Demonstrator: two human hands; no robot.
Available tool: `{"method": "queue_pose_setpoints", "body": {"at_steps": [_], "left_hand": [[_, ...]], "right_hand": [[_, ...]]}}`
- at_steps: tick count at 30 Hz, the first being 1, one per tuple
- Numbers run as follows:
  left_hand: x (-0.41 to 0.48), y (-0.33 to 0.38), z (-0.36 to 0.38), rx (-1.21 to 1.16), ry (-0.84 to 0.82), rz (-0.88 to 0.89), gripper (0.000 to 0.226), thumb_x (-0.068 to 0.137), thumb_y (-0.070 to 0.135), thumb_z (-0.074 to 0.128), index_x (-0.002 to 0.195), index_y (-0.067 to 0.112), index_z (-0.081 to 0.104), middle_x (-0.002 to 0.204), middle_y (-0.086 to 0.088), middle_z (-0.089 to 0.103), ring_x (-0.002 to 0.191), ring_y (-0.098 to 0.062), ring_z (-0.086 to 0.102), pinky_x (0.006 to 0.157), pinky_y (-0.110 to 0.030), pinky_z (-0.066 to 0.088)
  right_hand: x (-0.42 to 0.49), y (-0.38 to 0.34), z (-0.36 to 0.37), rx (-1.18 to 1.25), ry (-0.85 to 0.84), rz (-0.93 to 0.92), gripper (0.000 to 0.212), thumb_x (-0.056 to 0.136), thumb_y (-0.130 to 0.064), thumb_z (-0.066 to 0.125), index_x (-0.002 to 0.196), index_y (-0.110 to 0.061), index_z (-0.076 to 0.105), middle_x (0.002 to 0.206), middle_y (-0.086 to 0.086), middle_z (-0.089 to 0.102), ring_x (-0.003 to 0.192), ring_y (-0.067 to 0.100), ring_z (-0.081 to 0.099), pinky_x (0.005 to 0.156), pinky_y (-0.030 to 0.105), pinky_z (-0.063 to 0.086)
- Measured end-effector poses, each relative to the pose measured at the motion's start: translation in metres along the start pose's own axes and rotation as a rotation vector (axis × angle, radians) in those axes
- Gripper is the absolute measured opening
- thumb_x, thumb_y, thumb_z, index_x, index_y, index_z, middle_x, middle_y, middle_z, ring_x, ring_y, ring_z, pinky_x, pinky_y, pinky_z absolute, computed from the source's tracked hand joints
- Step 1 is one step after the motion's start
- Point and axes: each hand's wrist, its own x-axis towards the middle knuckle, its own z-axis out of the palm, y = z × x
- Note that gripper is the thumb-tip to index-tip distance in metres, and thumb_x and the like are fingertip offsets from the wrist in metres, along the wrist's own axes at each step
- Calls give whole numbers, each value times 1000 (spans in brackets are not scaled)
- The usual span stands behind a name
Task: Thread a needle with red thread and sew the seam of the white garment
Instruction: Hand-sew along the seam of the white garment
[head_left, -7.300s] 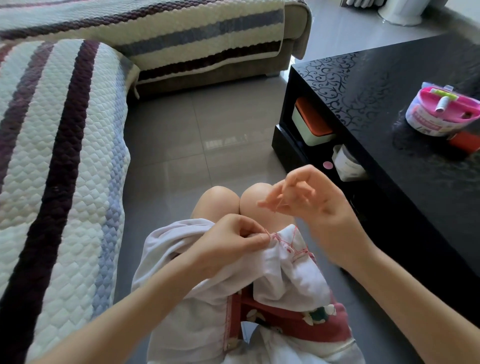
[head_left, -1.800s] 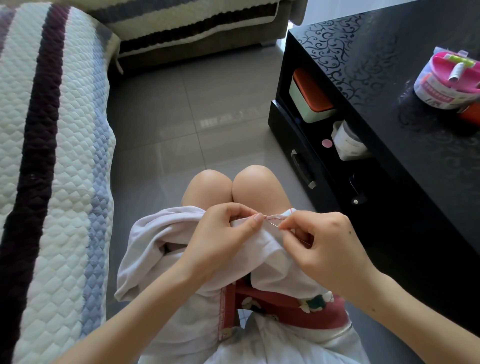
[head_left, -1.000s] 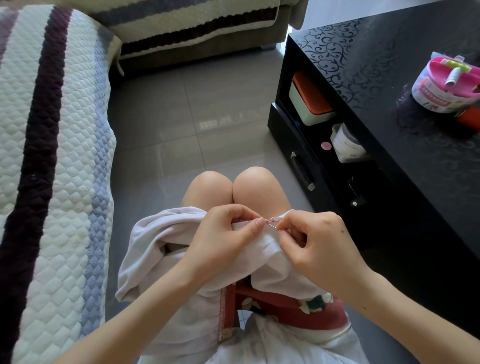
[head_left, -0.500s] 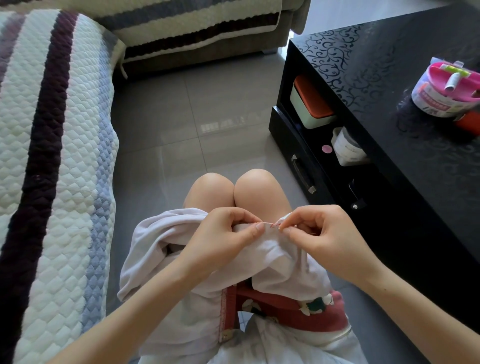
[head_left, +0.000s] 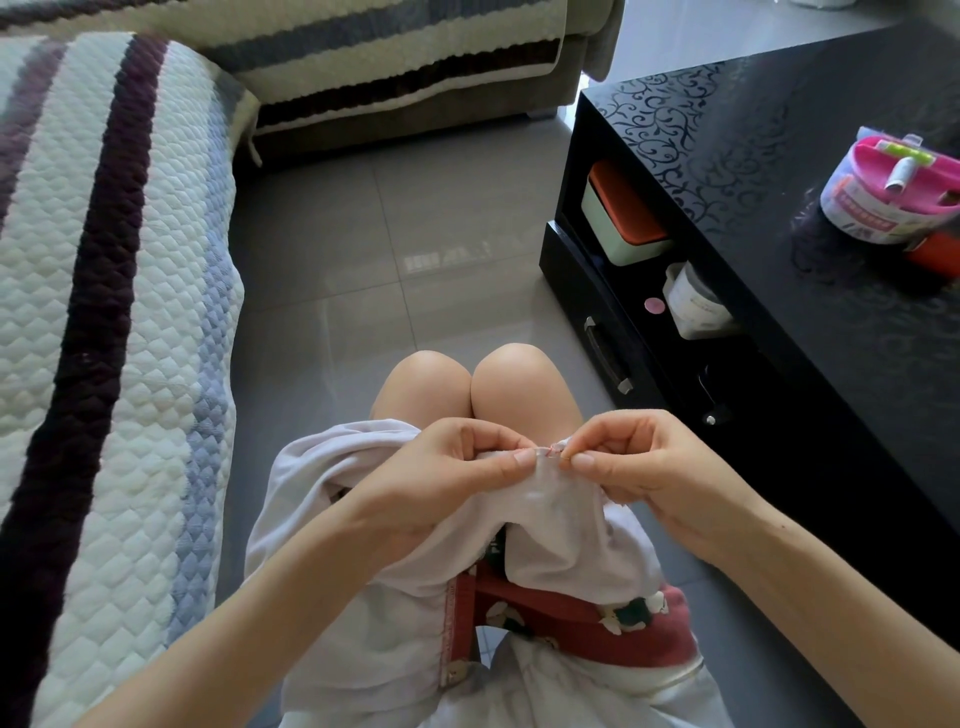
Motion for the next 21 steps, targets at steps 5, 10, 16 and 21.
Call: {"method": "queue_pose_setpoints", "body": {"at_steps": [5, 10, 16, 21], "left_hand": [[1, 2, 1, -40, -13, -8, 13, 80, 21, 70, 84, 9, 72, 81, -5, 72, 78, -9, 66, 70, -18, 51], [0, 1, 0, -56, 34, -11, 17, 78, 21, 73, 85, 6, 70, 84, -7, 71, 81, -12, 65, 73, -20, 52], [4, 0, 6, 12, 59, 19, 9, 89, 13, 66, 86, 6, 72, 85, -8, 72, 84, -13, 67, 76, -22, 51], [3, 1, 5, 46, 80, 27, 9, 87, 13, 68, 80, 12, 74, 82, -3, 73, 82, -11, 67, 75, -21, 50]], "right_hand": [[4, 6, 2, -12, -97, 5, 5, 76, -18, 71, 79, -14, 70, 59, 4, 54, 50, 11, 42, 48, 19, 33], [0, 7, -6, -94, -46, -22, 8, 81, -14, 66, 80, -6, 64, 63, 12, 63, 56, 20, 56, 56, 27, 48], [4, 4, 8, -115, 1, -104, 13, 89, -8, 64, 78, -3, 64, 60, 8, 64, 52, 22, 52, 49, 26, 43], [2, 8, 5, -732, 225, -422, 19, 81, -49, 64, 88, -32, 68, 92, -15, 67, 90, 9, 64, 77, 36, 53]]}}
